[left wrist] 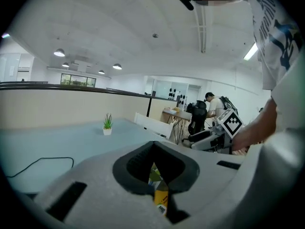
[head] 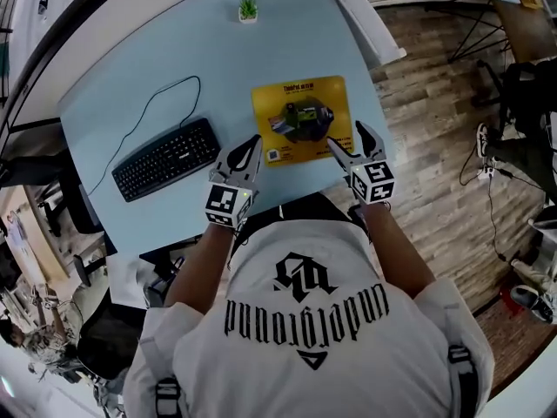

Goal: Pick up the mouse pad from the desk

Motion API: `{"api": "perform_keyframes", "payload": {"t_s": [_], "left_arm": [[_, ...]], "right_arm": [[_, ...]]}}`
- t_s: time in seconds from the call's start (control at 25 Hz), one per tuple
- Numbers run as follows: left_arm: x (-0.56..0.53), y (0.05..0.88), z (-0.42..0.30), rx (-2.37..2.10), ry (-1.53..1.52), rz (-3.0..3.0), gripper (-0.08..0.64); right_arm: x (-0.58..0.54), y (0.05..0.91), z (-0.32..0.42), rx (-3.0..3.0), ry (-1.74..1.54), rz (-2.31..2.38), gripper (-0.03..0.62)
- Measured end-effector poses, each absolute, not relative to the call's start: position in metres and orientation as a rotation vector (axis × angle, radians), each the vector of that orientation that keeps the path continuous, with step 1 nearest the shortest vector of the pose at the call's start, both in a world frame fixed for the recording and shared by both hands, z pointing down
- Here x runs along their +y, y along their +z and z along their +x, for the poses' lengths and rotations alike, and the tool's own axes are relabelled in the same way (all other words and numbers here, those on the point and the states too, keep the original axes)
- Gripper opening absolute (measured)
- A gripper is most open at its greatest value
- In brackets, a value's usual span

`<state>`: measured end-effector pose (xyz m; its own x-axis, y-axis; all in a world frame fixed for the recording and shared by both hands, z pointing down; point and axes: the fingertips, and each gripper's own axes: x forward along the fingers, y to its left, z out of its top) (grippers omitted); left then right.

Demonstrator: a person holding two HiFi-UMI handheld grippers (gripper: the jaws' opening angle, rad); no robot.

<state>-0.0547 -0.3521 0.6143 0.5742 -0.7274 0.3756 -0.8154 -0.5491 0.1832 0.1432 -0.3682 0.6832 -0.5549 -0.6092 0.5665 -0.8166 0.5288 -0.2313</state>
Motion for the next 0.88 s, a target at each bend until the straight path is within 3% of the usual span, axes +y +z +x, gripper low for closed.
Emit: {"api": "perform_keyframes", "payload": {"t_s": [0.88], "left_arm": [[-0.357, 0.709, -0.056, -1.251, 0.543, 2.324, 0.008]], "right_arm": [[-0.382, 0.802, 0.159, -2.155, 0.824, 1.081, 0.362]]}}
